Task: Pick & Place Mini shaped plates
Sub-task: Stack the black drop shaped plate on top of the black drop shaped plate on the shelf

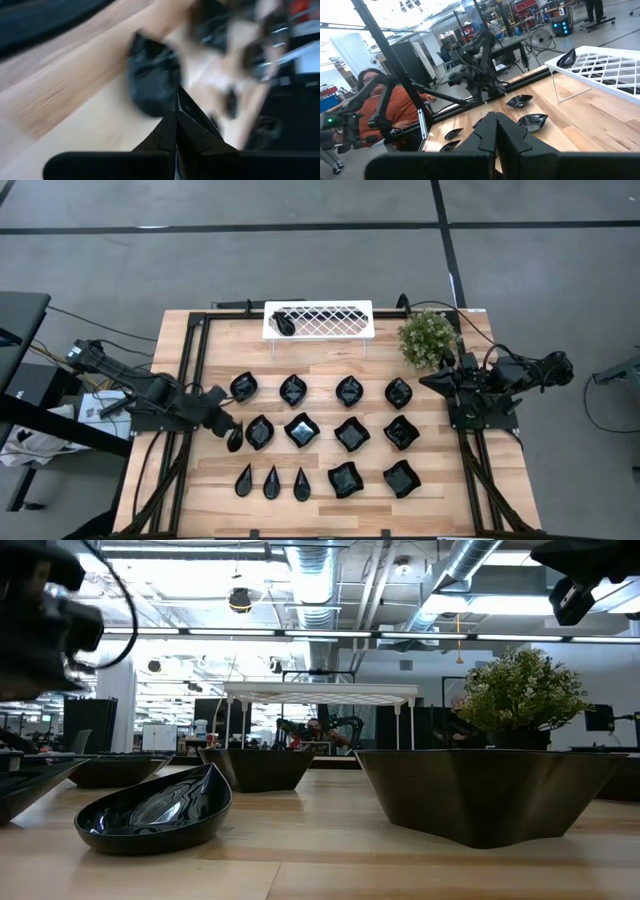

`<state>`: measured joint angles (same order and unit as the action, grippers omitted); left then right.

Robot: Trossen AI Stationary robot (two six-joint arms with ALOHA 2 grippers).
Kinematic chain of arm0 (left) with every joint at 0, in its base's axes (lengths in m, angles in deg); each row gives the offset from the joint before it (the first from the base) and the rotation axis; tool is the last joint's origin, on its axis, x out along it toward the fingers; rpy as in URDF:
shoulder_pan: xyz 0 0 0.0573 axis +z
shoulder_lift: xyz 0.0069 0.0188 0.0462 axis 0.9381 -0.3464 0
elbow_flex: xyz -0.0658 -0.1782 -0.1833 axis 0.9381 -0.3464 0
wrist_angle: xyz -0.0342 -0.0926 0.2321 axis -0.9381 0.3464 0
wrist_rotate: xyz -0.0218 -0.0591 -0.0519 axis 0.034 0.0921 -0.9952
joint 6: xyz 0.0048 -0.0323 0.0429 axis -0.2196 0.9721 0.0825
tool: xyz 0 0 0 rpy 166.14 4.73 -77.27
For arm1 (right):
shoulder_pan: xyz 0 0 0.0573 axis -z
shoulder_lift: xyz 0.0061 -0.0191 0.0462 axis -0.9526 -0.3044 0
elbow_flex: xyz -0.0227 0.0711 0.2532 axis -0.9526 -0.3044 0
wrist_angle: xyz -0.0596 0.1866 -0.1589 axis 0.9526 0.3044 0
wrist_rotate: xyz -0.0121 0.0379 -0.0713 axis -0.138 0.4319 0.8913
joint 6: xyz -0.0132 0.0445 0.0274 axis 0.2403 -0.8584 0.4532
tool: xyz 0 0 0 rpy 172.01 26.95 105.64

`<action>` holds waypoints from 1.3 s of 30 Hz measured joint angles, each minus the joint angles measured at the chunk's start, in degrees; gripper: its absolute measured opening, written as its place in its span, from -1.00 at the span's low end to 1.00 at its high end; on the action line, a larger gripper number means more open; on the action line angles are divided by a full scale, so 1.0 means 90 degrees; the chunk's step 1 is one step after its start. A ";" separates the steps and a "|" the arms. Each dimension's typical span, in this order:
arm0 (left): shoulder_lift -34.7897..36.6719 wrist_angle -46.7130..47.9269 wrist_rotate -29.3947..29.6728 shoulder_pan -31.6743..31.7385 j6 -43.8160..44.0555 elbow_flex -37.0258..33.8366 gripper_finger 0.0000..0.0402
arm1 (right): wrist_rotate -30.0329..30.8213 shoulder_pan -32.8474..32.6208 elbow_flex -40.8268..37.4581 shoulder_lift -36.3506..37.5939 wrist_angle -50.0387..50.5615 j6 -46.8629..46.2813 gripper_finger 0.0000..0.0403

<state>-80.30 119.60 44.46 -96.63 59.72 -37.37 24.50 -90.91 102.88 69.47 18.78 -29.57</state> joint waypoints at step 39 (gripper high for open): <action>-0.3637 -0.3020 0.2270 0.4166 -0.2830 0.3340 -0.98 | -0.0011 -0.0001 0.0000 -0.0002 0.0038 0.0005 -1.00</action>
<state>-113.03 92.42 64.89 -59.13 34.25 -7.31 24.40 -90.91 102.88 69.45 19.12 -29.53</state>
